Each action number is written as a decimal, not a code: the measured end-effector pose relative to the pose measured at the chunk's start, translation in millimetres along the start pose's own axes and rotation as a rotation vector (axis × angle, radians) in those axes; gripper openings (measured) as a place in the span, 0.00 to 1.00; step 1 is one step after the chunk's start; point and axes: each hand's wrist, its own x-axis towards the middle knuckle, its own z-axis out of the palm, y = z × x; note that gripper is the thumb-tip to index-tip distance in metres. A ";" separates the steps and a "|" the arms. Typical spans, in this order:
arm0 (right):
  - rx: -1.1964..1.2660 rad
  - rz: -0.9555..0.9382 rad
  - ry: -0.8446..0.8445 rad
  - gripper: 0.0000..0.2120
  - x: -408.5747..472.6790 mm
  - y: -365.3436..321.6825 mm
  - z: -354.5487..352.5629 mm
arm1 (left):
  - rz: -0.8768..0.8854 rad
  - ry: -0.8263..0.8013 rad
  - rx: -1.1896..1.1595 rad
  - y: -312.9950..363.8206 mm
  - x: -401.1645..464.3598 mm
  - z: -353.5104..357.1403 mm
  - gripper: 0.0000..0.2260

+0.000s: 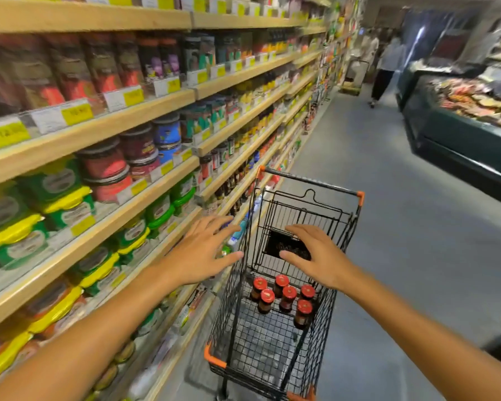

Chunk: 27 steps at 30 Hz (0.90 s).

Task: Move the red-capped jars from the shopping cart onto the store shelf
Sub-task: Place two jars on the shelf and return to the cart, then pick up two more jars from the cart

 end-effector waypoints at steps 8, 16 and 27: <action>0.067 0.189 -0.022 0.36 -28.7 75.2 22.8 | 0.031 -0.126 -0.188 21.2 63.6 65.5 0.42; 0.211 0.225 -0.140 0.35 8.9 161.1 58.4 | -0.114 -0.213 -0.256 28.3 116.0 143.1 0.41; 0.332 0.190 -0.355 0.28 84.9 248.0 141.3 | -0.383 -0.311 -0.339 -3.9 158.7 242.4 0.43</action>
